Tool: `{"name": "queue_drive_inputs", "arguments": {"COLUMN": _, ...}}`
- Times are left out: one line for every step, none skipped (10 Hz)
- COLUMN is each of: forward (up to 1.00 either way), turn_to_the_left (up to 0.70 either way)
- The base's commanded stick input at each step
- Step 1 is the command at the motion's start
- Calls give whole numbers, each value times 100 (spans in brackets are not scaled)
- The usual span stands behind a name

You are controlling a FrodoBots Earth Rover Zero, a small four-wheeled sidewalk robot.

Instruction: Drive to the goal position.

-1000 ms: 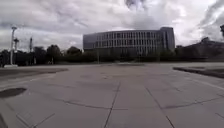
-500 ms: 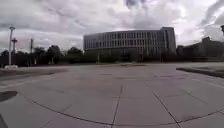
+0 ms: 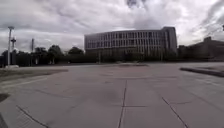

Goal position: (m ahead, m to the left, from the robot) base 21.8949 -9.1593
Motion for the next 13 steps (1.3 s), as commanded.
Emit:
{"name": "queue_drive_inputs", "arguments": {"forward": 70, "turn_to_the_left": 1}}
{"name": "queue_drive_inputs", "arguments": {"forward": 70, "turn_to_the_left": 1}}
{"name": "queue_drive_inputs", "arguments": {"forward": 70, "turn_to_the_left": 1}}
{"name": "queue_drive_inputs", "arguments": {"forward": 70, "turn_to_the_left": 1}}
{"name": "queue_drive_inputs", "arguments": {"forward": 70, "turn_to_the_left": 1}}
{"name": "queue_drive_inputs", "arguments": {"forward": 70, "turn_to_the_left": 1}}
{"name": "queue_drive_inputs", "arguments": {"forward": 70, "turn_to_the_left": 1}}
{"name": "queue_drive_inputs", "arguments": {"forward": 70, "turn_to_the_left": 1}}
{"name": "queue_drive_inputs", "arguments": {"forward": 70, "turn_to_the_left": 1}}
{"name": "queue_drive_inputs", "arguments": {"forward": 70, "turn_to_the_left": 1}}
{"name": "queue_drive_inputs", "arguments": {"forward": 70, "turn_to_the_left": 1}}
{"name": "queue_drive_inputs", "arguments": {"forward": 70, "turn_to_the_left": 1}}
{"name": "queue_drive_inputs", "arguments": {"forward": 70, "turn_to_the_left": 1}}
